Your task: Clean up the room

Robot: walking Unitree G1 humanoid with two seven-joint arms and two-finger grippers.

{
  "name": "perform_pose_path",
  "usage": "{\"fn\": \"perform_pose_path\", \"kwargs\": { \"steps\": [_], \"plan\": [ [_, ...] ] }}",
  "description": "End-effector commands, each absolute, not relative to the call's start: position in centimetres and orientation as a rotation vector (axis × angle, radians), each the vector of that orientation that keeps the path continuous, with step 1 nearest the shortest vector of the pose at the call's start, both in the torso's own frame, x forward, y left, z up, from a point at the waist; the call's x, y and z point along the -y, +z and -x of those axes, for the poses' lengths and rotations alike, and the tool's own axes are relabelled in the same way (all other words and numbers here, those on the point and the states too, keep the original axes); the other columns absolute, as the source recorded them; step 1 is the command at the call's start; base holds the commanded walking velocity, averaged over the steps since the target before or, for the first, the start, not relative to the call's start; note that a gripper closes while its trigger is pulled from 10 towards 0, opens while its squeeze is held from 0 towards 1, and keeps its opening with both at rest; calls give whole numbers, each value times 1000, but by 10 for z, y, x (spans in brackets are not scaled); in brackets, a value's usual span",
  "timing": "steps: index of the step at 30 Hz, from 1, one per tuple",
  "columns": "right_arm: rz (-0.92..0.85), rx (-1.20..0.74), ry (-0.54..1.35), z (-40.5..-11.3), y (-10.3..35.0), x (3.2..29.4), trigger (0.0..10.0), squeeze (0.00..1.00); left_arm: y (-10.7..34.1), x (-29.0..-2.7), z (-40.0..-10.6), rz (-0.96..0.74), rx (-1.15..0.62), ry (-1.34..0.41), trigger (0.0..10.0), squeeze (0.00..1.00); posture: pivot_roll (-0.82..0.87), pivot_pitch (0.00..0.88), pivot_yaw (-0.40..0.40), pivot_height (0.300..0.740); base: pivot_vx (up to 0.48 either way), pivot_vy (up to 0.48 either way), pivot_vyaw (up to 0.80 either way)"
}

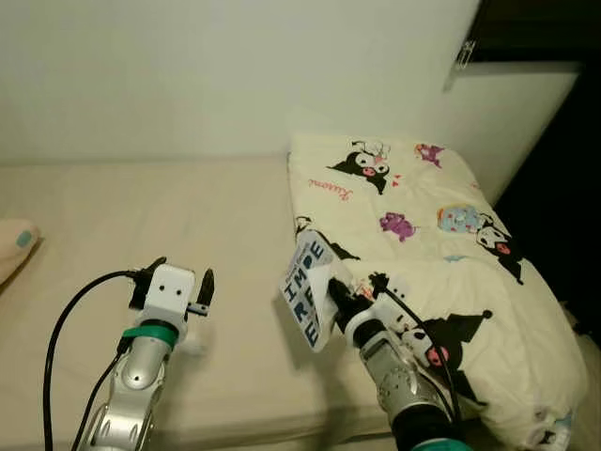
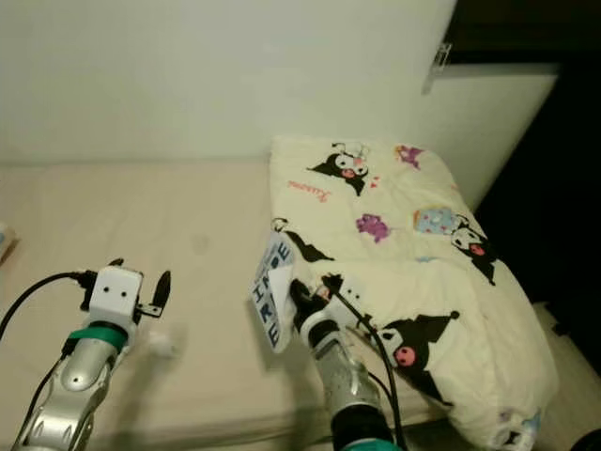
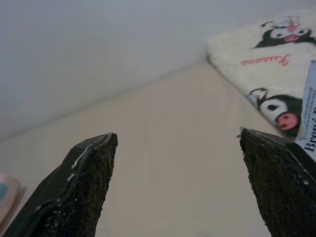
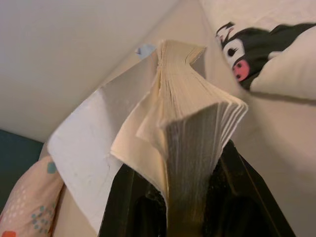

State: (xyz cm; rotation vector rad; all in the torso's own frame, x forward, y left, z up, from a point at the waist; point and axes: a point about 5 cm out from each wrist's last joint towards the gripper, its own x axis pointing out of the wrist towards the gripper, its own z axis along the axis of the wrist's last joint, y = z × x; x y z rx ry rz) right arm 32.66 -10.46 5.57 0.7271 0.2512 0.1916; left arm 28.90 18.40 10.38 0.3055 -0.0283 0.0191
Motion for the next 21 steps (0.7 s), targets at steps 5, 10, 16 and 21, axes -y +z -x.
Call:
{"fn": "perform_pose_path", "kwargs": {
  "steps": [5,10,16,21],
  "plan": [
    [-729,-247,191,-326,55,103,10000,0,99,-185,-286,-299,5,18,10000,0,66,0,11,740,0,469,0],
    [-731,-252,192,-326,55,102,10000,0,99,-187,-284,-303,0,24,10000,0,73,0,6,740,0,480,0],
    [-733,-257,194,-326,54,101,10000,0,99,-189,-283,-305,-1,29,10000,0,76,0,4,740,0,480,0],
    [-734,-263,196,-326,53,99,10000,0,99,-191,-281,-309,-4,32,10000,0,80,0,4,740,0,480,0]
  ]
}}
